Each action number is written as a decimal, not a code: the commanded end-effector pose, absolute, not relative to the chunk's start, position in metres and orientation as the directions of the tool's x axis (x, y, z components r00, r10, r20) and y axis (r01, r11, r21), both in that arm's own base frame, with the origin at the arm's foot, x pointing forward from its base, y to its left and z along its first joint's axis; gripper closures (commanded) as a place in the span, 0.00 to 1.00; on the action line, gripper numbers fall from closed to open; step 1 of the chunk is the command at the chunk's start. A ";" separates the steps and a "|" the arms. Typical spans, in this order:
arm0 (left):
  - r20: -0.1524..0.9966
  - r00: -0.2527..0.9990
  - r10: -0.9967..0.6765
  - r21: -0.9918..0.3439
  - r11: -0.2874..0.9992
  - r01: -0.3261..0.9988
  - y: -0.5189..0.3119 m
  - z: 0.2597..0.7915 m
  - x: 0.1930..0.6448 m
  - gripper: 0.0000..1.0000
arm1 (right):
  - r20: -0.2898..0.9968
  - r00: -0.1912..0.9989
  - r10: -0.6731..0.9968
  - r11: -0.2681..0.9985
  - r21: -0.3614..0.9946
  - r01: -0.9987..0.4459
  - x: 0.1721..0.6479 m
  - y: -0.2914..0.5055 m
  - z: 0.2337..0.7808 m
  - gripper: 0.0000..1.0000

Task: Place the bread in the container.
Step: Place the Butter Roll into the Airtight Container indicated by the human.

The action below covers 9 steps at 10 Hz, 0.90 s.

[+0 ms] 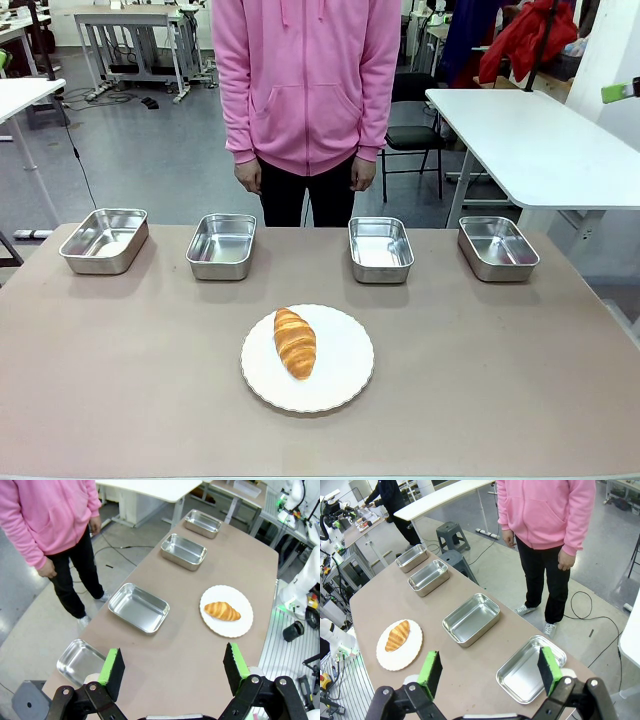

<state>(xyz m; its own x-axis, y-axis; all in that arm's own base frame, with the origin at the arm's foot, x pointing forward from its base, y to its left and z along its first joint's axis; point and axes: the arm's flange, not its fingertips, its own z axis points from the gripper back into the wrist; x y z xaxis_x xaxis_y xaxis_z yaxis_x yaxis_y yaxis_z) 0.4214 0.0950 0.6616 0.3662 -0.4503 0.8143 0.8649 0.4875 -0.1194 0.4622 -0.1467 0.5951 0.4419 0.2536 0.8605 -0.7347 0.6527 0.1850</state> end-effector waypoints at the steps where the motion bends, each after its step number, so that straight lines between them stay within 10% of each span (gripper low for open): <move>1: 0.817 0.357 -0.453 -0.113 0.482 0.869 0.094 0.662 0.420 0.00 | 0.865 0.435 0.251 0.652 0.181 -0.737 0.461 -0.145 0.596 0.00; 9: 0.817 0.357 -0.453 -0.113 0.482 0.869 0.094 0.662 0.420 0.00 | 0.865 0.435 0.251 0.652 0.181 -0.737 0.461 -0.145 0.596 0.00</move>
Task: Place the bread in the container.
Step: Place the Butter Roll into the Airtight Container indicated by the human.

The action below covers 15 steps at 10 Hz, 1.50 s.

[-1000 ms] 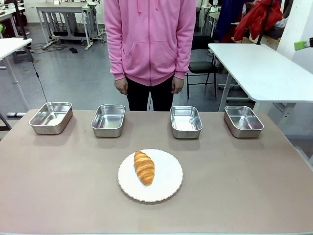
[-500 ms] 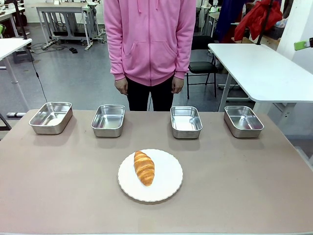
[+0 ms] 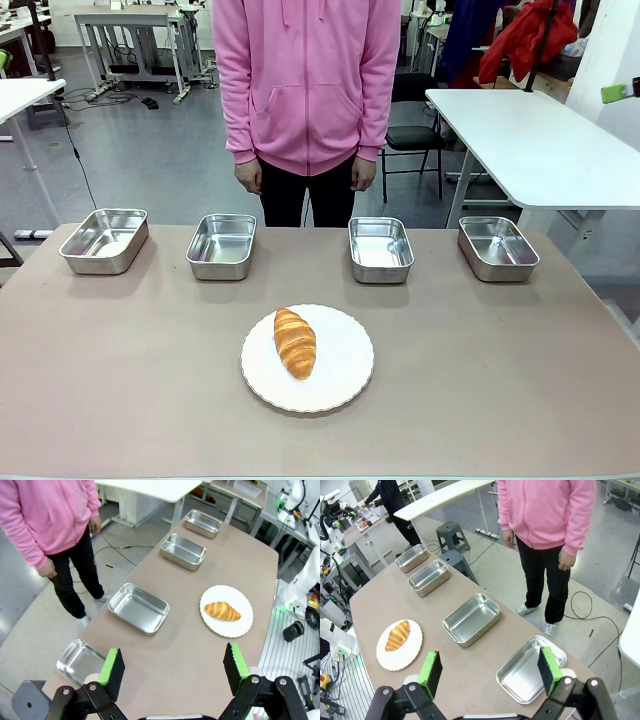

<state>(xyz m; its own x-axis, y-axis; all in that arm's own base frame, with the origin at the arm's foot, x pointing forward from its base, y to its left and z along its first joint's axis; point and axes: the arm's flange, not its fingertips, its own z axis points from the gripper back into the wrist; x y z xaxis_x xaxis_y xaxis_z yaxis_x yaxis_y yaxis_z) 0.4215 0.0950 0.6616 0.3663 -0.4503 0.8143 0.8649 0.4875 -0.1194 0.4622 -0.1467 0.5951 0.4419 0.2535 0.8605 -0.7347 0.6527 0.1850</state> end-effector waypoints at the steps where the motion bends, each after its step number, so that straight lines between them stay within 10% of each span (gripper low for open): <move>1: 0.817 0.357 -0.453 -0.113 0.482 0.869 0.094 0.662 0.420 0.00 | 0.865 0.435 0.251 0.652 0.181 -0.737 0.461 -0.145 0.596 0.00; 15: 0.817 0.357 -0.453 -0.113 0.482 0.869 0.094 0.662 0.420 0.00 | 0.865 0.435 0.251 0.652 0.181 -0.737 0.461 -0.145 0.596 0.00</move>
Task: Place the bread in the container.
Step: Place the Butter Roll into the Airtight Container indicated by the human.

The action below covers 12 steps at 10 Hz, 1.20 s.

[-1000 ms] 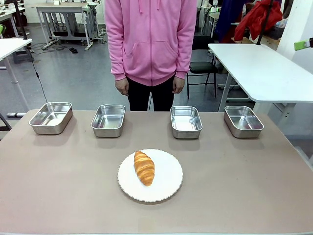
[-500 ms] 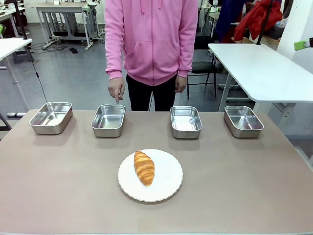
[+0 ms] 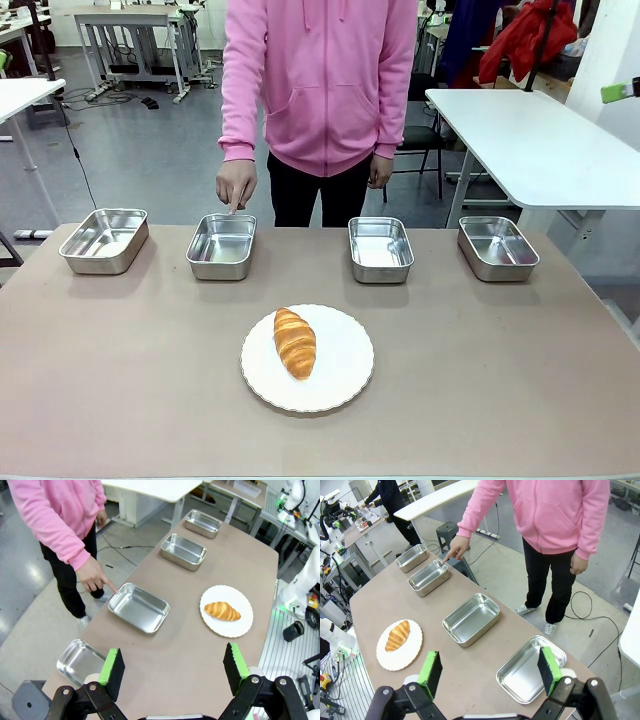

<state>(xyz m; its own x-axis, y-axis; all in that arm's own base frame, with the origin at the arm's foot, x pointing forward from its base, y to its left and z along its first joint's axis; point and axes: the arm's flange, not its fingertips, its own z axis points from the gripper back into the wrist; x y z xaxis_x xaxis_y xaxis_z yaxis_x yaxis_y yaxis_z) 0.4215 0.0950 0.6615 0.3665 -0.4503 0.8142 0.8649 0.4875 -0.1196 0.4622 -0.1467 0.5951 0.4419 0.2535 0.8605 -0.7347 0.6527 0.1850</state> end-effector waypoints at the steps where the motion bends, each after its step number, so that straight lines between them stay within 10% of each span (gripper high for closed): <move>1: 0.817 0.357 -0.453 -0.113 0.482 0.869 0.094 0.662 0.420 0.00 | 0.865 0.435 0.251 0.652 0.181 -0.737 0.461 -0.145 0.596 0.00; 12: 0.817 0.357 -0.453 -0.113 0.482 0.869 0.094 0.662 0.420 0.00 | 0.865 0.435 0.251 0.652 0.181 -0.737 0.461 -0.145 0.596 0.00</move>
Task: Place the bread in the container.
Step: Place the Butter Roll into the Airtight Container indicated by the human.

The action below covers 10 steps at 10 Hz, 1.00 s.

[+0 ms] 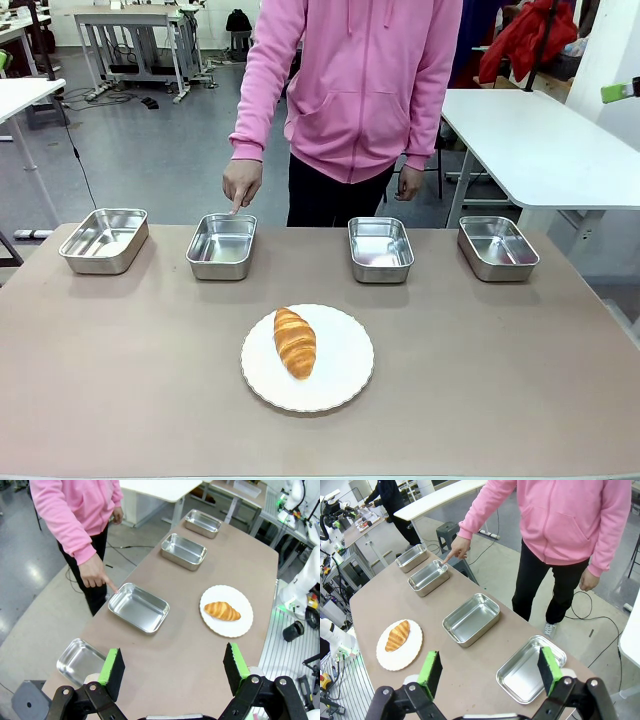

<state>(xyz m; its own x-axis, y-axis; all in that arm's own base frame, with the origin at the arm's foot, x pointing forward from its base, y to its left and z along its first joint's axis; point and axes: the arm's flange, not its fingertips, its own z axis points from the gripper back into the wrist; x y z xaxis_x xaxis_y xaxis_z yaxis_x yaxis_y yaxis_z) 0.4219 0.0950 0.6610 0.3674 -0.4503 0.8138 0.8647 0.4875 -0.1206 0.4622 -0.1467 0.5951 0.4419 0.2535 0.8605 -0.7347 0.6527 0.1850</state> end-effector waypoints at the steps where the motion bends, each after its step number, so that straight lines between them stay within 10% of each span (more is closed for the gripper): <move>1: 0.817 0.357 -0.453 -0.113 0.482 0.869 0.094 0.662 0.420 0.00 | 0.865 0.435 0.251 0.652 0.181 -0.737 0.461 -0.145 0.596 0.00; 10: 0.481 0.719 -0.501 -0.166 0.754 0.636 -0.113 0.696 0.389 0.00 | 0.865 0.435 0.251 0.652 0.181 -0.737 0.461 -0.145 0.596 0.00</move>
<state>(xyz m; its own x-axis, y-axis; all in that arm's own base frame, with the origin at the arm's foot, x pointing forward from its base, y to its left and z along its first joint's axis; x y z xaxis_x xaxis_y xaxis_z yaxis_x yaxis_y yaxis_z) 0.3927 -0.0927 0.6983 0.6524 -0.5327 0.5391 0.7000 0.6962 -0.1591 0.4621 -0.1464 0.5954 0.4417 0.2546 0.8603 -0.7348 0.6529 0.1841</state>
